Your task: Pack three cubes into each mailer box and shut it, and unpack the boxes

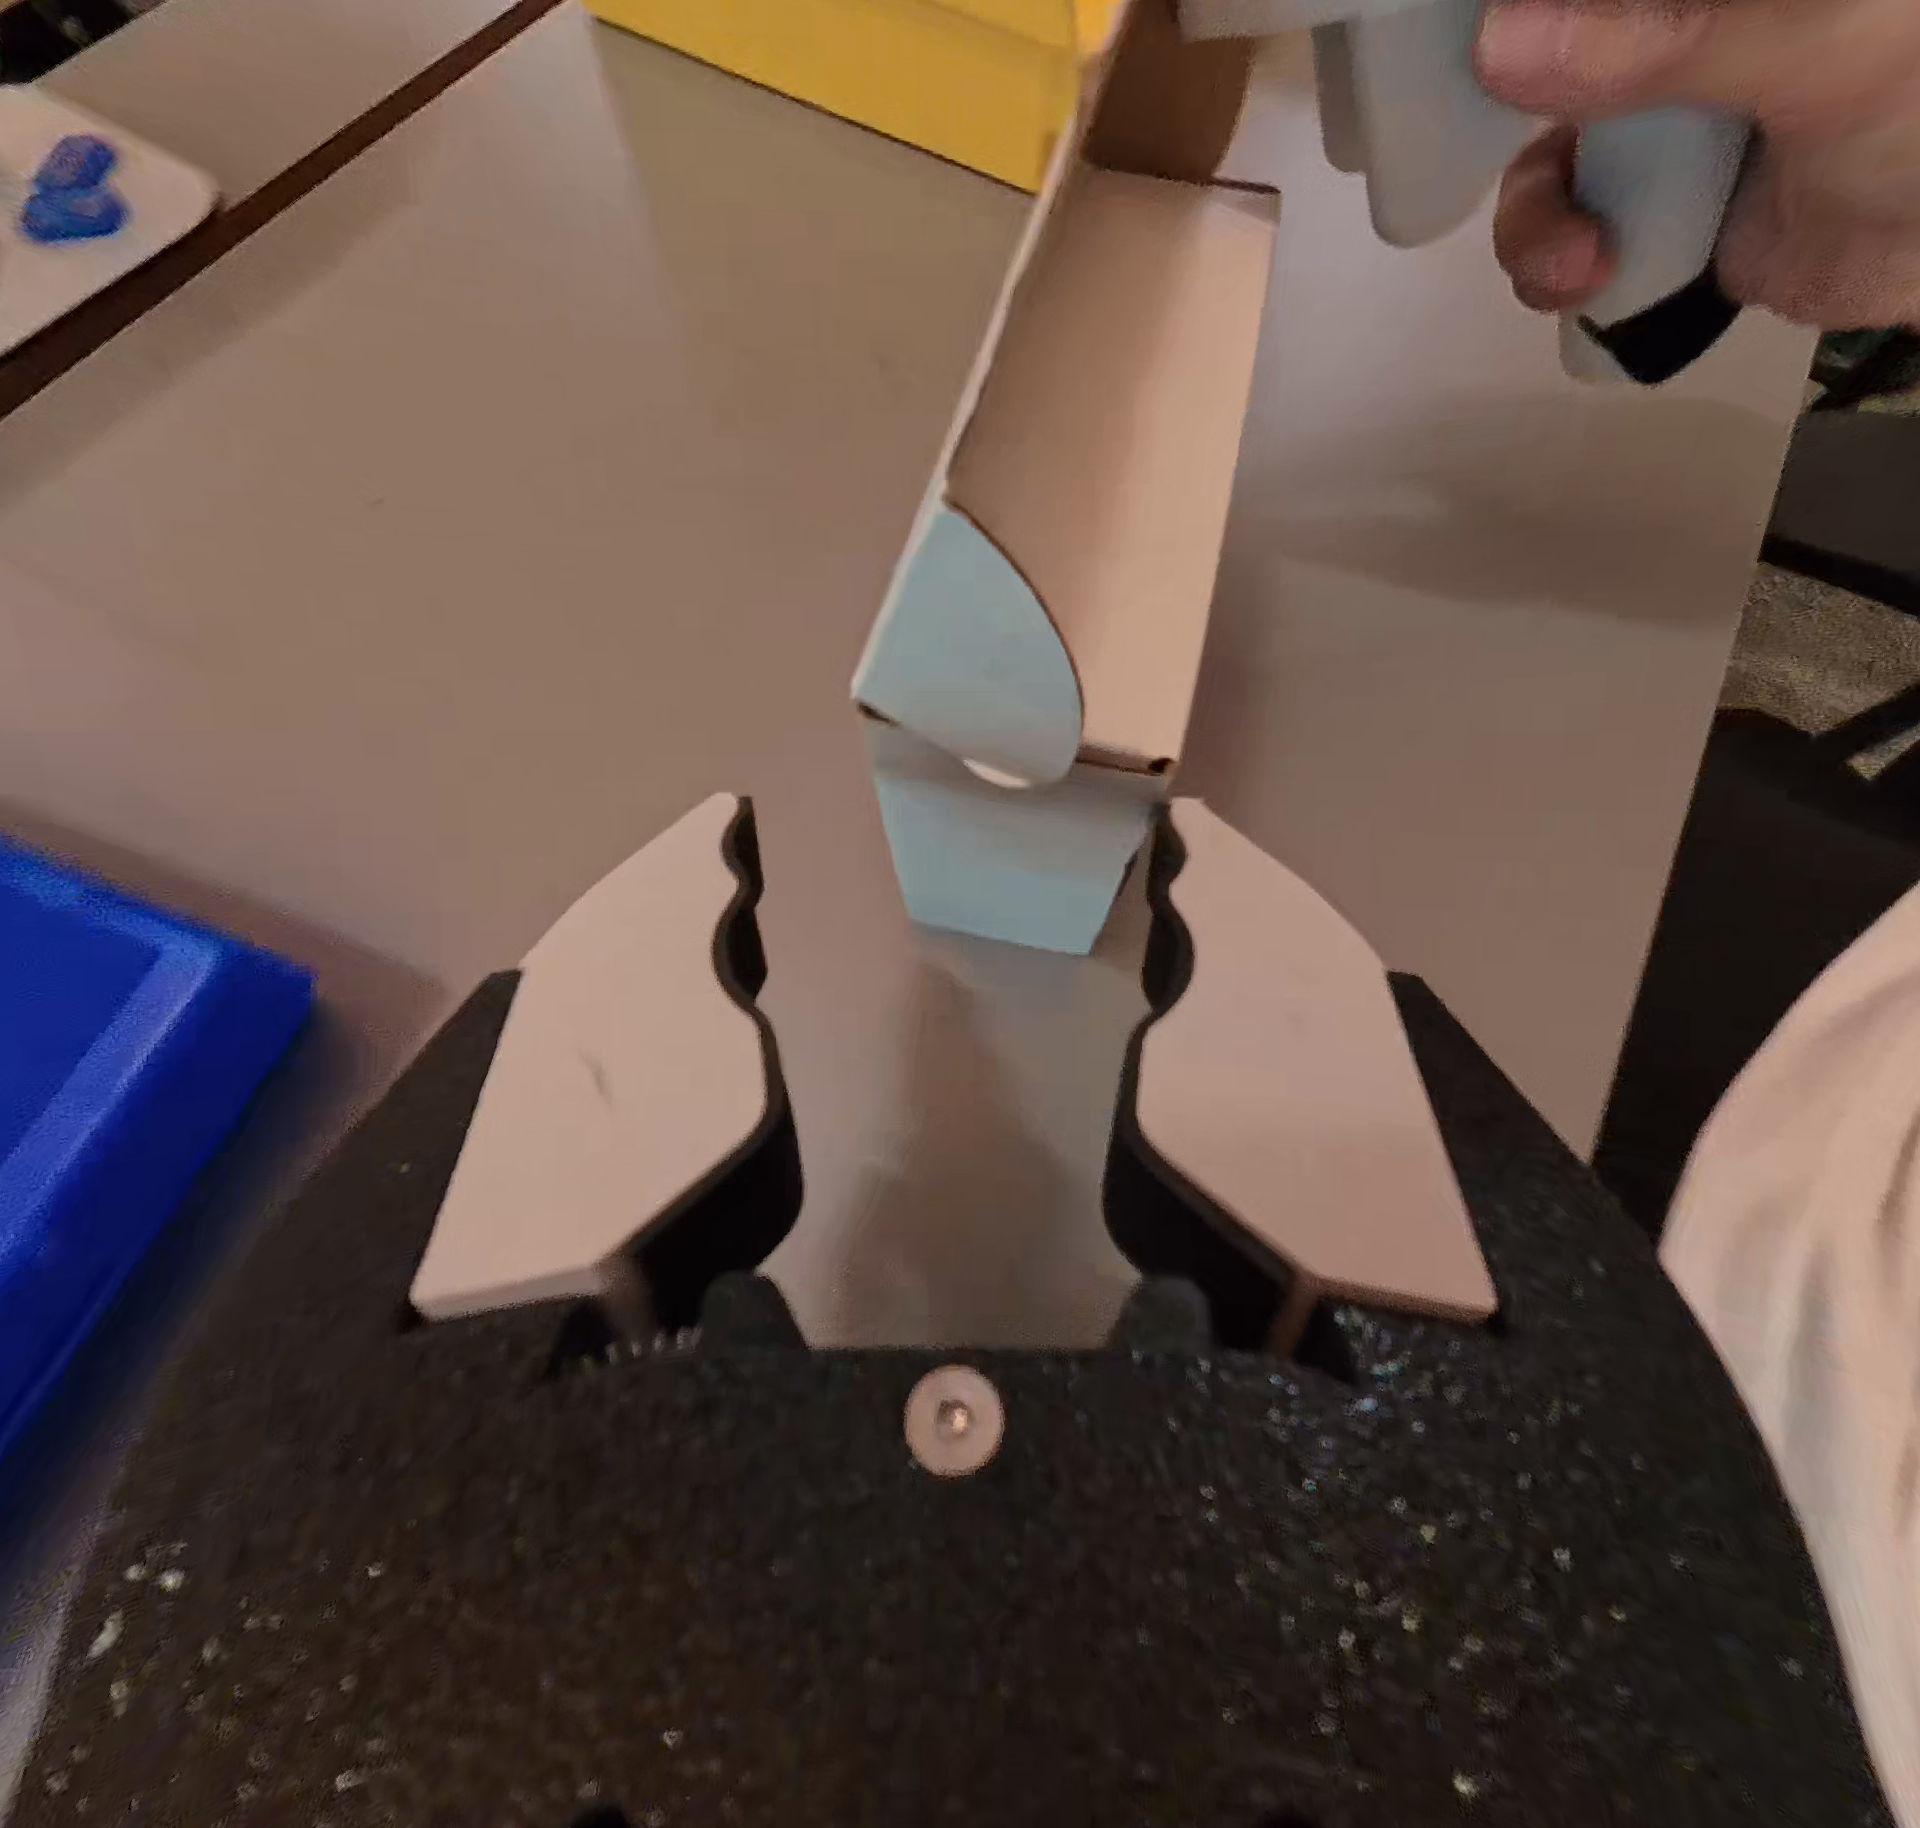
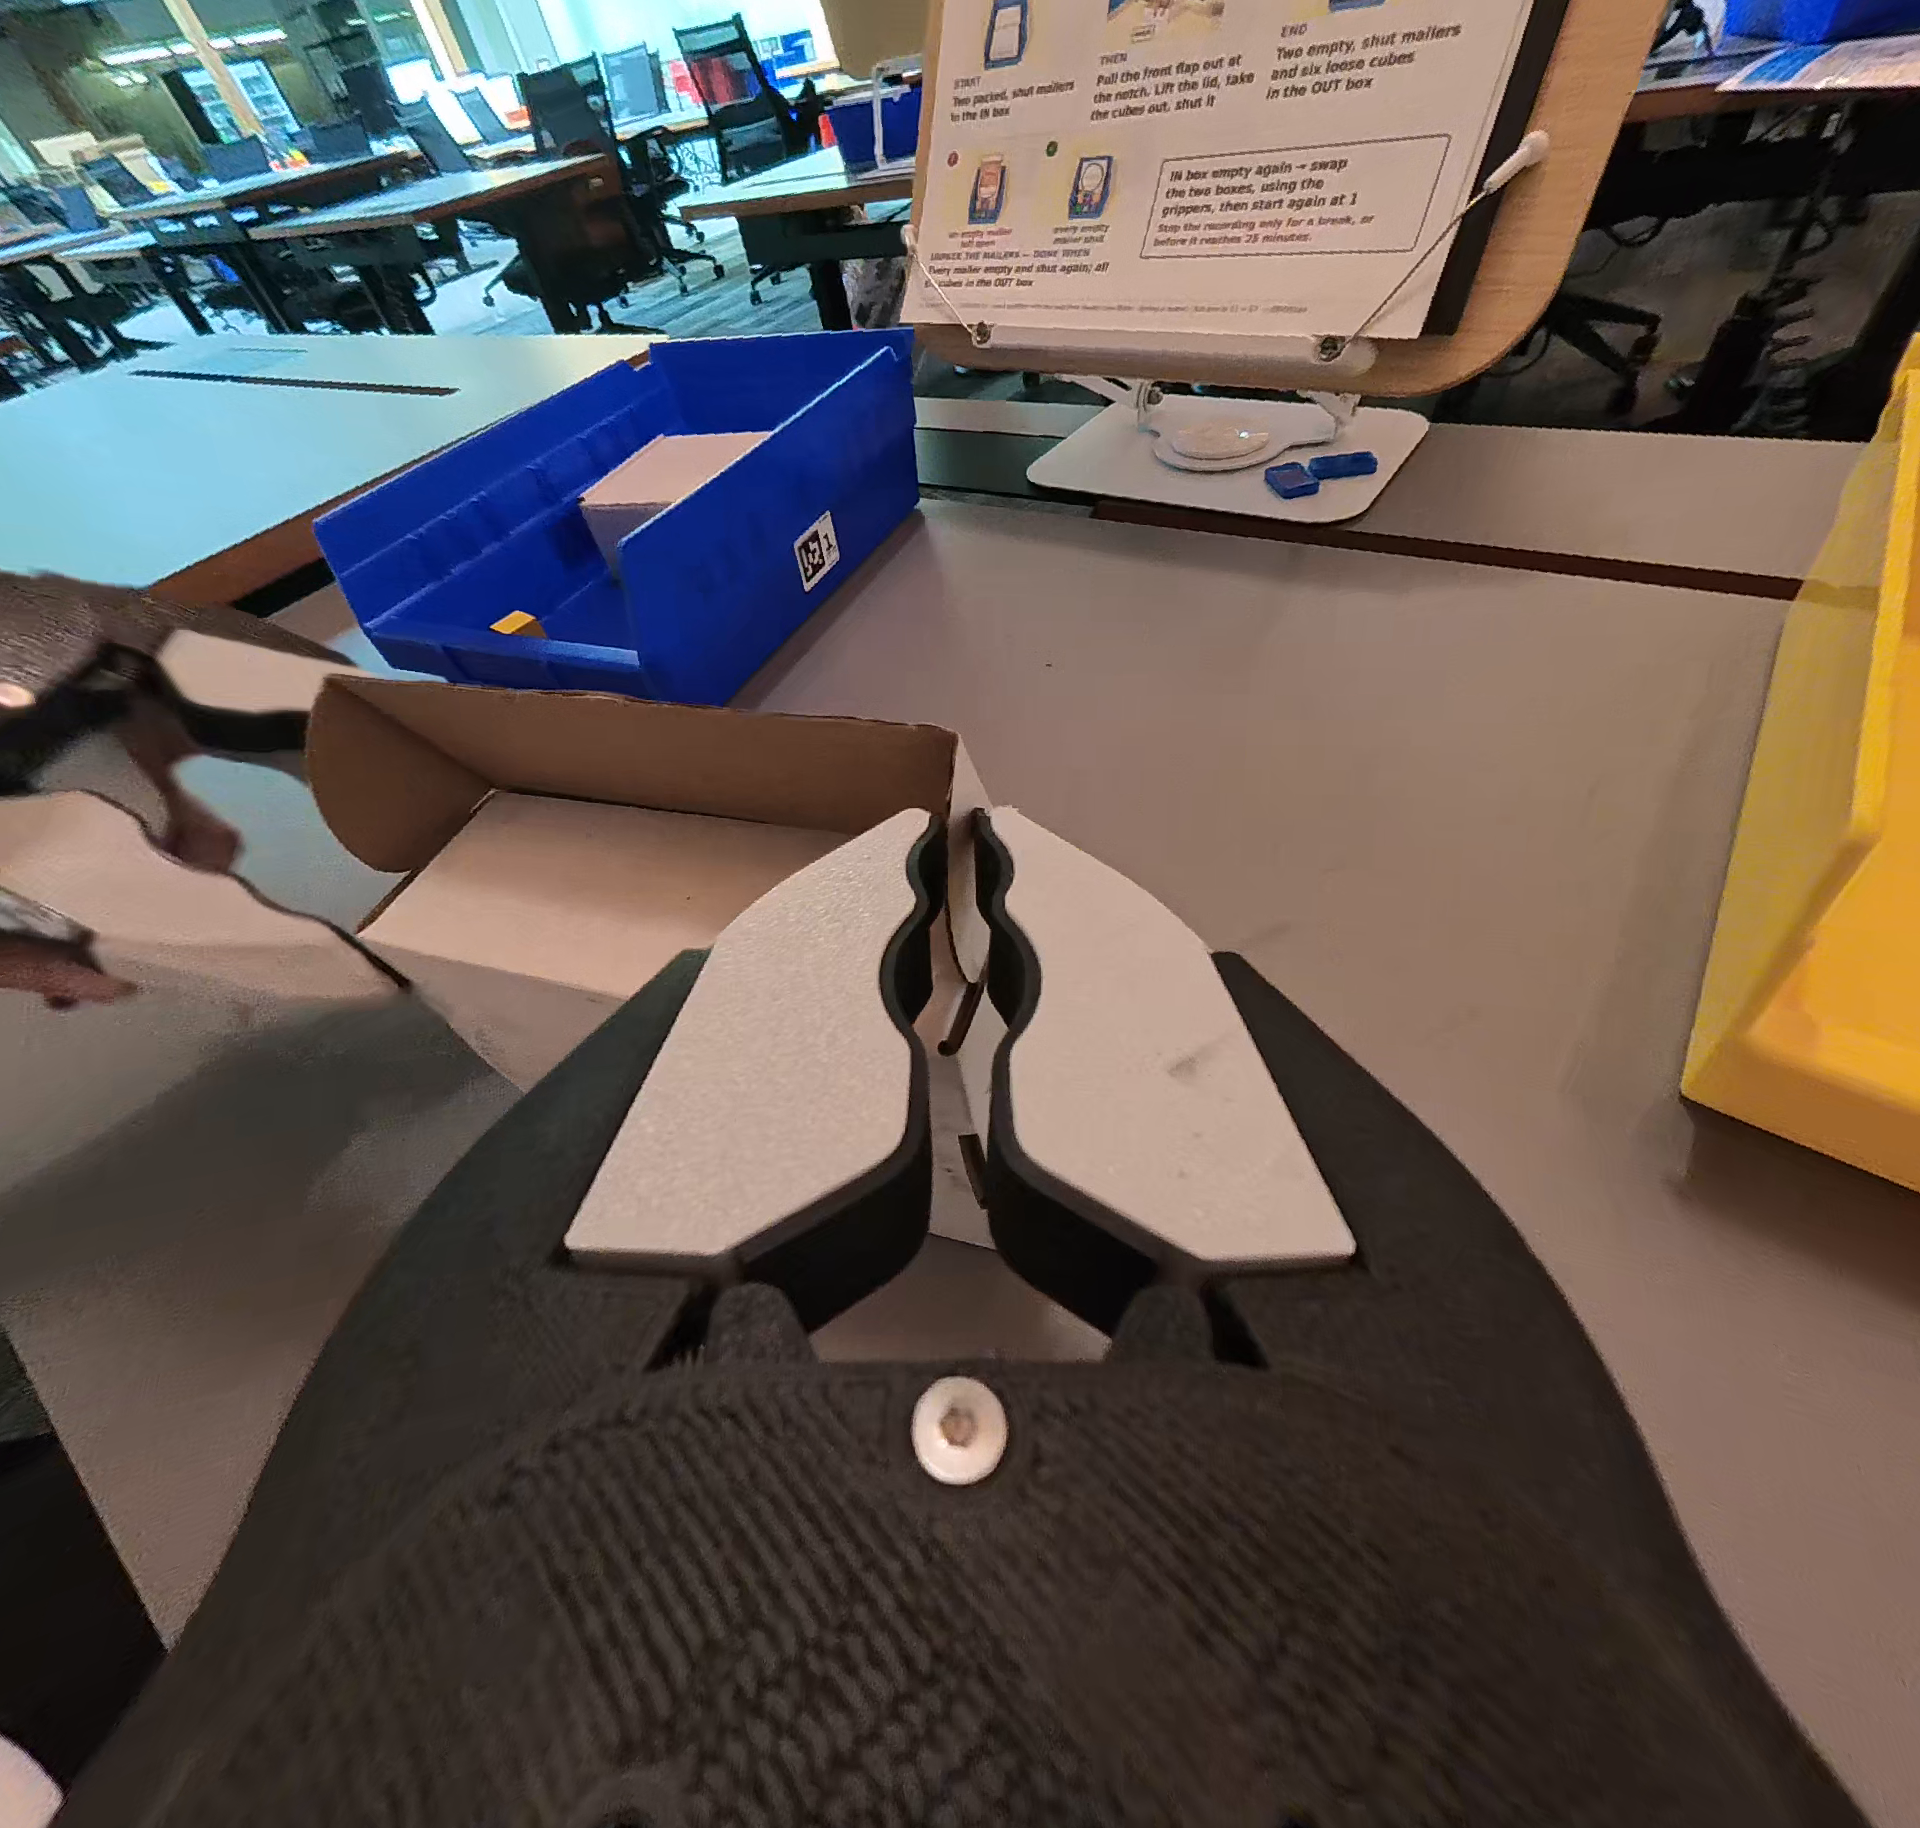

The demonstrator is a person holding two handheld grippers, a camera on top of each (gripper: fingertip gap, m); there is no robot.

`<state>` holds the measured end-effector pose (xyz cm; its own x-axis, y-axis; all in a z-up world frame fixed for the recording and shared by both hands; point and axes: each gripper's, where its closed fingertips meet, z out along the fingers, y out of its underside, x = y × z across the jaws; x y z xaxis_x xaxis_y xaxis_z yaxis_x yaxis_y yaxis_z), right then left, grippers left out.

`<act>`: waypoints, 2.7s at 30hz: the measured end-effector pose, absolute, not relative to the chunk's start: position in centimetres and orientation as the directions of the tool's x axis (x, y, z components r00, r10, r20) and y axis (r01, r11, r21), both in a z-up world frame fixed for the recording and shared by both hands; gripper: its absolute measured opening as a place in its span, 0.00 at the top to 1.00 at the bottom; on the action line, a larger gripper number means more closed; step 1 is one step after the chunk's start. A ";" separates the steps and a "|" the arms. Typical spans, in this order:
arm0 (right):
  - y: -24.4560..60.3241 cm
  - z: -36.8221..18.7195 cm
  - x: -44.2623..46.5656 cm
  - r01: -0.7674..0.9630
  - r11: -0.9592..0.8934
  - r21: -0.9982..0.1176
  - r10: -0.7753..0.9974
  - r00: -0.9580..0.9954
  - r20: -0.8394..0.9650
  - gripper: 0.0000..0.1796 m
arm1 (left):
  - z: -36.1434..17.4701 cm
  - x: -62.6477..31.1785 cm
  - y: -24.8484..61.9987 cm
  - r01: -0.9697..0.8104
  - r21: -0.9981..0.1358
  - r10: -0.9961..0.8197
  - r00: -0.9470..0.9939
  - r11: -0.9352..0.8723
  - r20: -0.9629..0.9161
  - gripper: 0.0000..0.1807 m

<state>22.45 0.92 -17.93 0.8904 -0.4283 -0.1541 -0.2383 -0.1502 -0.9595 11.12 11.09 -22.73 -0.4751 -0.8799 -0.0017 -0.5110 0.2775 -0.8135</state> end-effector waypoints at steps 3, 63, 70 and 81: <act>1.1 -17.9 22.2 -0.233 -0.138 -0.963 -0.441 0.885 -0.151 0.97 | -20.7 9.2 11.4 -0.542 -0.810 -0.906 -0.422 0.222 0.034 0.78; 1.4 -14.5 21.1 0.713 -0.569 -0.410 -0.073 0.453 0.888 1.00 | -20.0 9.8 13.0 -0.412 -0.895 -0.984 -0.035 0.173 -0.174 0.87; 2.0 -15.6 20.4 0.783 -0.580 -0.225 0.059 0.316 0.947 1.00 | -20.4 9.2 14.1 -0.416 -0.888 -0.979 -0.031 0.196 -0.202 0.88; 1.7 -18.0 18.9 0.779 -0.588 -0.218 0.133 0.358 0.924 1.00 | -14.8 12.1 14.1 -0.190 -0.761 -0.784 -0.127 0.620 -0.607 1.00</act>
<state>18.95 1.72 -17.98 0.3582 0.1327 0.9242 0.7792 -0.5877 -0.2177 12.15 14.11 -14.76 -0.1267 -0.7842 -0.6074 -0.1895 0.6202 -0.7612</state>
